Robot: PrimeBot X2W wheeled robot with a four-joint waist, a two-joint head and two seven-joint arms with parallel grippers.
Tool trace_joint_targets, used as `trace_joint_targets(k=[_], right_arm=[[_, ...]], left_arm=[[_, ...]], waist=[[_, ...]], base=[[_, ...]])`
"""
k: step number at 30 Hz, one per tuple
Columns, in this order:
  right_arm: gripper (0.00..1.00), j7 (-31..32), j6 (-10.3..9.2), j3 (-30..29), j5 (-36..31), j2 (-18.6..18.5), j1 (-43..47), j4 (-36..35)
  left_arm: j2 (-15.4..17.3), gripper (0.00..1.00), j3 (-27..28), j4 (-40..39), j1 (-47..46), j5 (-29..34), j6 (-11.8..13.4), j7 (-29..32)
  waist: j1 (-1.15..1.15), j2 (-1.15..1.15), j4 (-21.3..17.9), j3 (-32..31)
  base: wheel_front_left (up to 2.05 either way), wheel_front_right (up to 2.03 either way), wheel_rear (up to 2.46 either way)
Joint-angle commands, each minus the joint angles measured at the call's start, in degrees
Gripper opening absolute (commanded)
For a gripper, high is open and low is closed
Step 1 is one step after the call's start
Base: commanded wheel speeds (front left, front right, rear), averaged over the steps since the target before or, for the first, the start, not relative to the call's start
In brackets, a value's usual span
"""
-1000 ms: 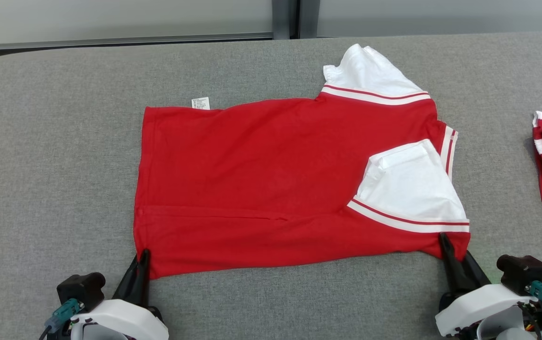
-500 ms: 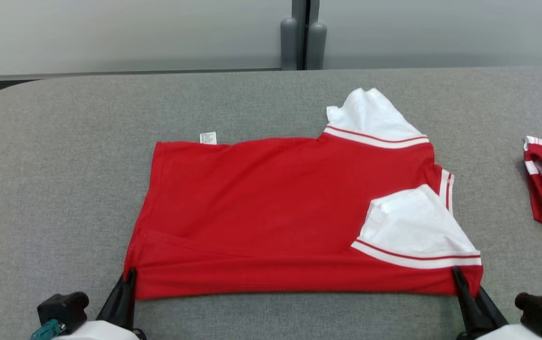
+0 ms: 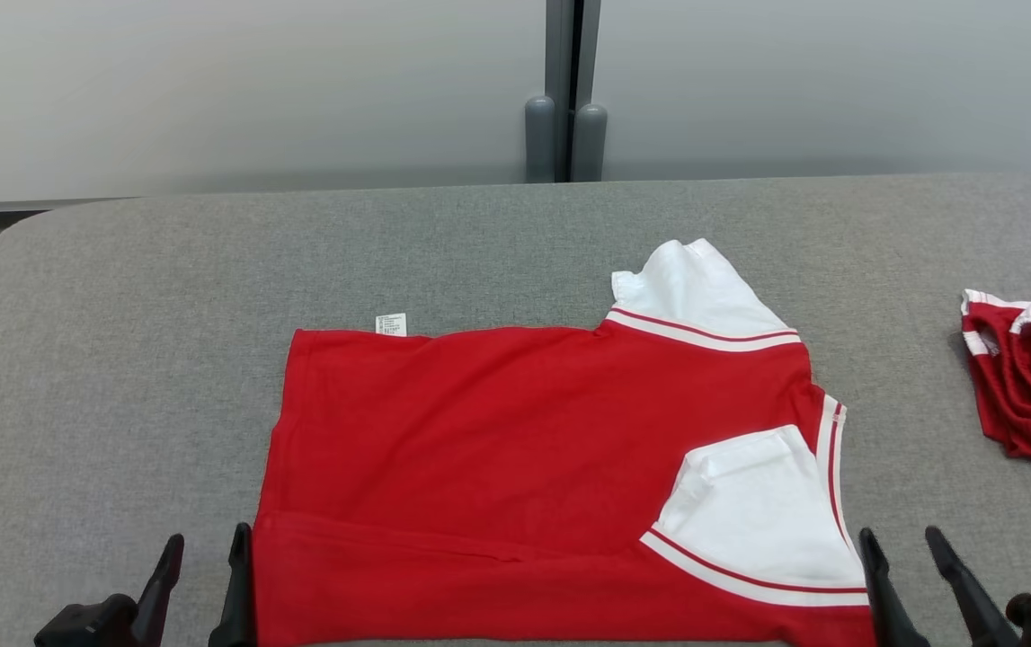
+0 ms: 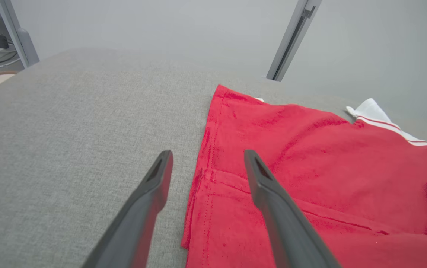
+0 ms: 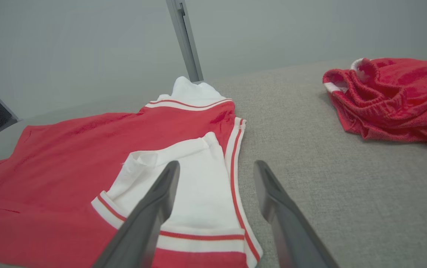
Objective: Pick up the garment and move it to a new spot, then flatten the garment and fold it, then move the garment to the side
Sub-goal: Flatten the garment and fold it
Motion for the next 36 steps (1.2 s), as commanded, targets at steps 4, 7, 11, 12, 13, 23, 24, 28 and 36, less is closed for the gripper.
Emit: trace_joint_targets(k=[4, 7, 11, 12, 13, 23, 24, 28, 36], right_arm=[[1.0, -0.9, -0.02, -1.5, -2.9, -1.0, -2.3, -4.4], [1.0, -0.3, -0.02, -2.7, -4.1, -1.6, -3.9, -7.5], [1.0, 1.3, -0.02, -3.2, -4.6, -1.9, -4.9, -9.4], [1.0, 1.3, -0.02, -3.4, -4.6, -1.9, -5.0, -9.5], [1.0, 1.4, -0.02, -3.5, -4.6, -1.8, -5.0, -9.6], [1.0, 1.8, -0.02, -3.8, -4.4, -1.3, -4.8, -10.1], [1.0, 1.8, -0.02, -3.8, -4.4, -1.3, -5.0, -10.2], [1.0, 1.8, -0.02, -3.5, -4.5, -0.9, -6.1, -11.2], [1.0, 1.6, -0.02, -2.2, -4.9, -0.3, -9.4, -12.2]], left_arm=[[0.6, 1.0, -0.1, -2.8, -0.9, 2.7, 1.1, -3.1], [0.8, 1.0, -0.6, -5.1, -2.0, 4.0, 1.8, -4.1], [0.7, 1.0, -1.2, -7.7, -2.0, 5.1, 2.5, -4.5], [0.7, 1.0, -1.4, -7.8, -1.8, 5.2, 2.6, -4.3], [0.6, 1.0, -1.5, -8.0, -1.6, 5.2, 2.7, -4.3], [0.8, 1.0, -2.4, -7.3, -1.5, 5.6, 3.0, -3.7], [0.9, 1.0, -2.7, -7.1, -2.0, 5.8, 2.8, -3.5], [0.5, 1.0, -3.9, -5.3, -6.4, 4.8, 1.2, -2.5], [0.7, 1.0, -4.0, 8.0, -22.0, 1.1, -3.6, 0.4]], waist=[[0.0, 0.0, -0.9, -1.2], [0.0, 0.0, -1.2, -2.0], [0.0, 0.0, -1.9, -3.0], [0.0, 0.0, -1.9, -3.1], [0.0, 0.0, -1.9, -3.1], [0.0, 0.0, -1.5, -2.6], [0.0, 0.0, -1.5, -2.2], [0.0, 0.0, -1.6, 0.3], [0.0, 0.0, -3.7, 7.5]], base=[[0.0, 0.0, 0.0], [0.0, 0.0, 0.0], [0.0, 0.0, 0.0], [0.0, 0.0, 0.0], [0.0, 0.0, 0.0], [0.0, 0.0, 0.0], [0.0, 0.0, 0.0], [0.0, 0.0, 0.0], [0.0, 0.0, 0.0]])
